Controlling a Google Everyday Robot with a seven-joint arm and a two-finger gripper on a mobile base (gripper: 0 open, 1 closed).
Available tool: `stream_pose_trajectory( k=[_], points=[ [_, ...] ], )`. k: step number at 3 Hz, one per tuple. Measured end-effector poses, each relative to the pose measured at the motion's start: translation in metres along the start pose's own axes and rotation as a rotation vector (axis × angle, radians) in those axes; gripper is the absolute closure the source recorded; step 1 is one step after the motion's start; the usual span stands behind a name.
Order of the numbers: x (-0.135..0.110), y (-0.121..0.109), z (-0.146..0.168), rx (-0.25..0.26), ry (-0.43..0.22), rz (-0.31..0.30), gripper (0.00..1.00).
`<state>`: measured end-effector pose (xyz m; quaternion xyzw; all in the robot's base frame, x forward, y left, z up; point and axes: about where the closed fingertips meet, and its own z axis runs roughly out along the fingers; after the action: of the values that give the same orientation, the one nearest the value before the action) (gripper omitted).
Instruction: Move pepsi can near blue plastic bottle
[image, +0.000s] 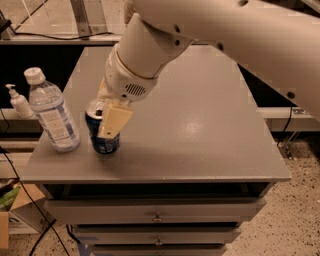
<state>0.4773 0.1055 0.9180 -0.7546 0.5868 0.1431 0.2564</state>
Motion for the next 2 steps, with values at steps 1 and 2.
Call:
stream_pose_trajectory(
  k=[1, 2],
  points=[
    [-0.0026, -0.0047, 0.0178, -0.010, 0.003, 0.019, 0.35],
    [-0.0041, -0.0076, 0.0255, -0.014, 0.001, 0.031, 0.12]
  ],
)
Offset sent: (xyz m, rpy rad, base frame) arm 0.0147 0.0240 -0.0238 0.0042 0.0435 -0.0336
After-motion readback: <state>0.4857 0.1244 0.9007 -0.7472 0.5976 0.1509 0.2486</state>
